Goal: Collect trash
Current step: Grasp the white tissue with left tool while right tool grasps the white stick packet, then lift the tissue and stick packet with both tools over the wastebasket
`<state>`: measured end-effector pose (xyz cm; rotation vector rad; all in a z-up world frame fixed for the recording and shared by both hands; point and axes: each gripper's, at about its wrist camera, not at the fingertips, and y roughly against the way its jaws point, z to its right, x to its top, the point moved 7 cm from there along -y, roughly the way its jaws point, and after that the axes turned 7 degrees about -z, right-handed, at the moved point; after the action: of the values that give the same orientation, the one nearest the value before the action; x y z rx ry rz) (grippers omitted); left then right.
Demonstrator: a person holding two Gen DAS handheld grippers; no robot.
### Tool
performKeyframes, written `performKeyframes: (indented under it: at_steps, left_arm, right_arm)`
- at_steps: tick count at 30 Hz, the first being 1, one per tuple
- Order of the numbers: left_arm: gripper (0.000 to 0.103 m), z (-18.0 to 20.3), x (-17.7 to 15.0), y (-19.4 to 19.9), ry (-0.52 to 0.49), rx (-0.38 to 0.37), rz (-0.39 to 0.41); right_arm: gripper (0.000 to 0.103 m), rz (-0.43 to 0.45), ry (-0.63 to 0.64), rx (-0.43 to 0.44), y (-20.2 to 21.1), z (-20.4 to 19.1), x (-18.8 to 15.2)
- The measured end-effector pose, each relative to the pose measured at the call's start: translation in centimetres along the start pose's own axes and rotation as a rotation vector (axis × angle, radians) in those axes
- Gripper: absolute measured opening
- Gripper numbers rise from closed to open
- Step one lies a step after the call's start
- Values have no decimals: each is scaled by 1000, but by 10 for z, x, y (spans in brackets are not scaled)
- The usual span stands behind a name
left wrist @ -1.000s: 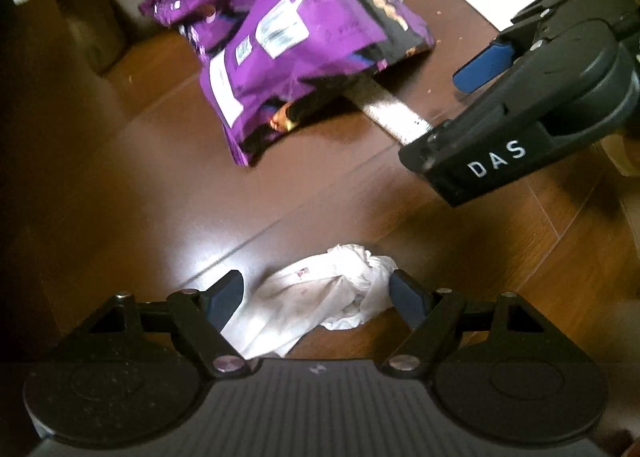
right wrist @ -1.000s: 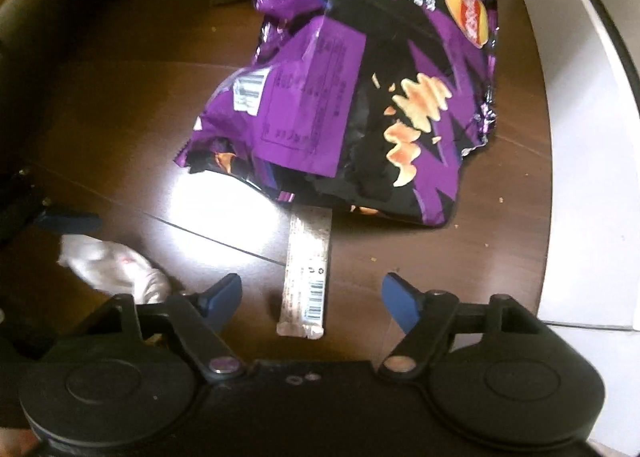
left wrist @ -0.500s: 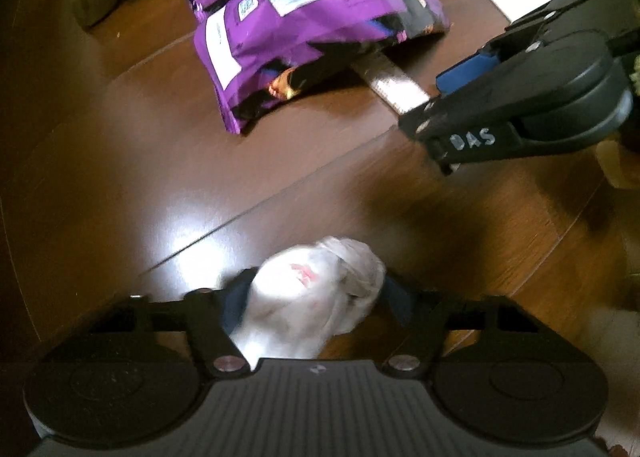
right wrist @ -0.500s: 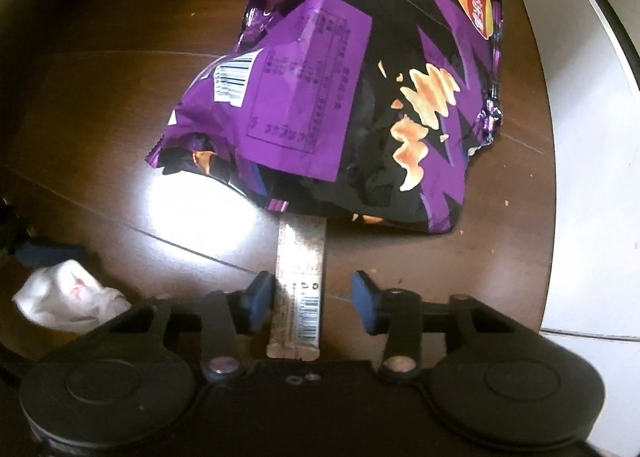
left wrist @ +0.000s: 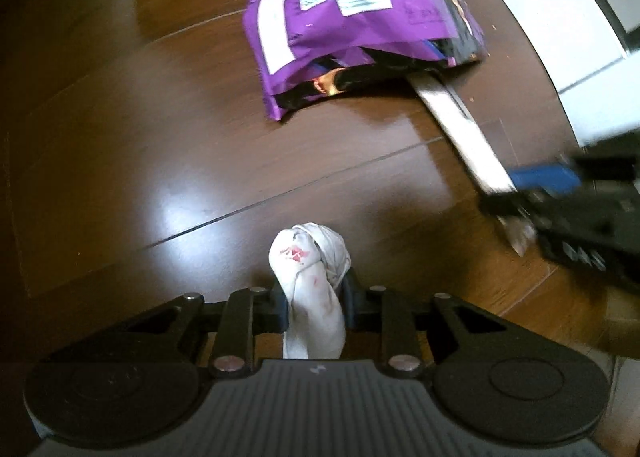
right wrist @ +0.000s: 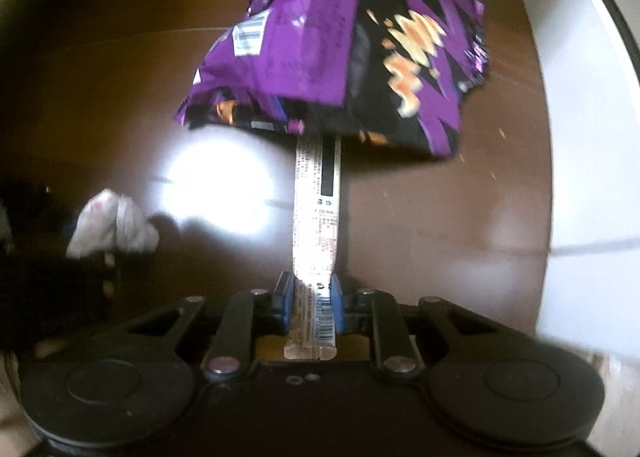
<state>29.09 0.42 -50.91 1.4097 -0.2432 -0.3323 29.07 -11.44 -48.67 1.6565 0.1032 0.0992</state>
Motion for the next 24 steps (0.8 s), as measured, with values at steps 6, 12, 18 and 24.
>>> performKeyframes:
  at_steps: [6, 12, 18, 24]
  left_arm:
    - [23, -8, -9, 14, 85, -51, 5]
    - [23, 7, -19, 44, 115, -61, 50]
    - [23, 10, -12, 96, 157, -82, 152]
    - [23, 6, 11, 177, 208, -82, 302]
  right_arm:
    - [18, 2, -87, 57, 23, 8, -35]
    - [18, 52, -111, 87, 56, 5, -54]
    - [18, 149, -94, 83, 114, -1, -49]
    - [18, 291, -58, 64, 187, -4, -28]
